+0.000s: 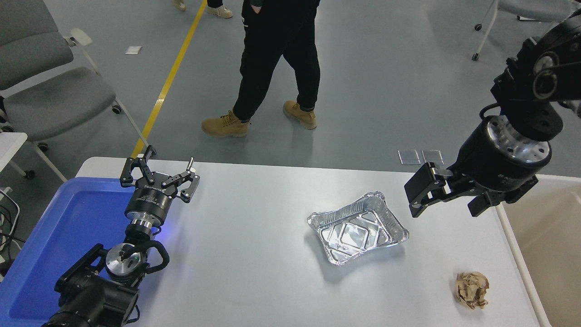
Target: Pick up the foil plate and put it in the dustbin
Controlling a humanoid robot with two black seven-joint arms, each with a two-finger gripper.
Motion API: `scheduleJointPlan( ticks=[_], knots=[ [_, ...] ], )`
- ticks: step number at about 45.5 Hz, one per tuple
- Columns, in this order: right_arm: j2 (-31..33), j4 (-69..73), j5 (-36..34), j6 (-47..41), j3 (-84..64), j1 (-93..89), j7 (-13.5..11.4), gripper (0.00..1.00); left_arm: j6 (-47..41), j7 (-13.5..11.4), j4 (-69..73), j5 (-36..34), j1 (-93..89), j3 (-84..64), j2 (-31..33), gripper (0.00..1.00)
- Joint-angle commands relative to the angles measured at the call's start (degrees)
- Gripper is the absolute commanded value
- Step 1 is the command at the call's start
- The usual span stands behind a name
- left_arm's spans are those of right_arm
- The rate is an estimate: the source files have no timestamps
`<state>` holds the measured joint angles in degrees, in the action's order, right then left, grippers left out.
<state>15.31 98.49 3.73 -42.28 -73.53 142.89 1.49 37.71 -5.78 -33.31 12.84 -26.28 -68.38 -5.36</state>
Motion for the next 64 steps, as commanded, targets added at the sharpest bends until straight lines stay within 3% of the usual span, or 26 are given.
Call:
scheduleJointPlan(
  ticks=[1,25,40,52,64],
  knots=[
    [-0.01,-0.14,0.14,0.01,0.23,-0.68,0.0,1.0,0.0,-0.03,0.0,-0.01,0.0,0.0,0.0,0.99],
    [-0.01,-3.48,0.05,0.18,1.82,-3.23,0.0,1.0,0.0,-0.03,0.0,0.08,0.0,0.0,0.0,0.99],
    [-0.28,-8.57,1.37,4.84,2.08,-10.52,0.0,1.0,0.0,-0.03,0.0,-0.01,0.0,0.0,0.0,0.99],
    [-0.89,-16.65,8.75,14.85,5.24,-23.61,0.09,1.0,0.0,-0.03,0.0,-0.01,0.0,0.0,0.0,0.99],
    [-4.76,-29.48,16.83,18.99,6.74,-36.71,0.0,1.0,0.09,-0.02,0.0,-0.01,0.0,0.0,0.0,0.99]
  ],
)
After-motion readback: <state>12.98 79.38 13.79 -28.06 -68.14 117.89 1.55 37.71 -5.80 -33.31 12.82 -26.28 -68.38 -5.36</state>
